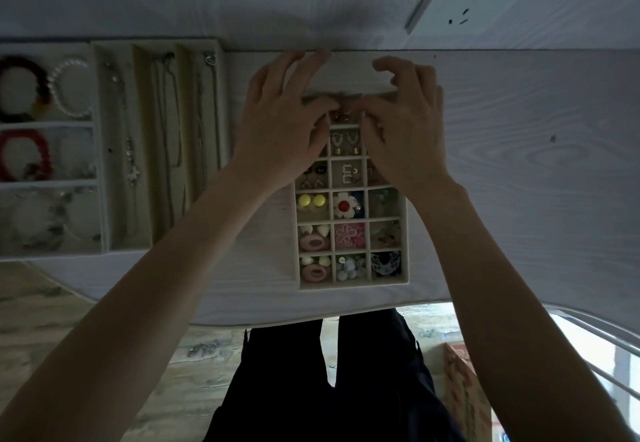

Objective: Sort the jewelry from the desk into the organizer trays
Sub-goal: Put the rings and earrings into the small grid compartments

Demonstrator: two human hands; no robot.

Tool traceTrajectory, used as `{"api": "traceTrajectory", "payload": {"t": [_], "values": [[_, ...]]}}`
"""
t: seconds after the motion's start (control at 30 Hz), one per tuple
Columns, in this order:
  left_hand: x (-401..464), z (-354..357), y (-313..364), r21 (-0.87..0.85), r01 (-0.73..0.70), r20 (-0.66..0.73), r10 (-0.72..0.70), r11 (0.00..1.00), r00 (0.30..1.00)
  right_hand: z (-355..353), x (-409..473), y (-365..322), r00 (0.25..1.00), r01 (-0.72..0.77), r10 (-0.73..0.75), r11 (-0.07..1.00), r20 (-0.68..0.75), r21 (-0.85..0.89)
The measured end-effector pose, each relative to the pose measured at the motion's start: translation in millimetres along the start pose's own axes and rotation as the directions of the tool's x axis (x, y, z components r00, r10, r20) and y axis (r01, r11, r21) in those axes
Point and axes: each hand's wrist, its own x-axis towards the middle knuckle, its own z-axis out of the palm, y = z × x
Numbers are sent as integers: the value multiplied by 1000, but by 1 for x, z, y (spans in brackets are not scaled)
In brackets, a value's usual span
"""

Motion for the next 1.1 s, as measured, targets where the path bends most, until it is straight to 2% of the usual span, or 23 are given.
{"api": "traceTrajectory", "payload": {"t": [0.1, 0.27, 0.57, 0.77, 1.1], "values": [[1, 1, 2, 50, -34, 26, 33, 998, 999, 0, 1, 0, 998, 6, -4, 999, 56, -41], [0, 2, 5, 86, -27, -18, 29, 996, 999, 0, 1, 3, 998, 24, -18, 995, 53, -101], [-5, 0, 9, 3, 26, -84, -25, 1000, 996, -1, -4, 3, 999, 40, -38, 995, 31, -89], [-6, 1, 11, 29, 24, -24, -23, 999, 999, 1, -5, 3, 994, 72, -63, 993, 92, -91], [-6, 3, 10, 13, 17, -48, -16, 1000, 999, -3, 0, 8, 996, 89, -87, 991, 22, -96]]}}
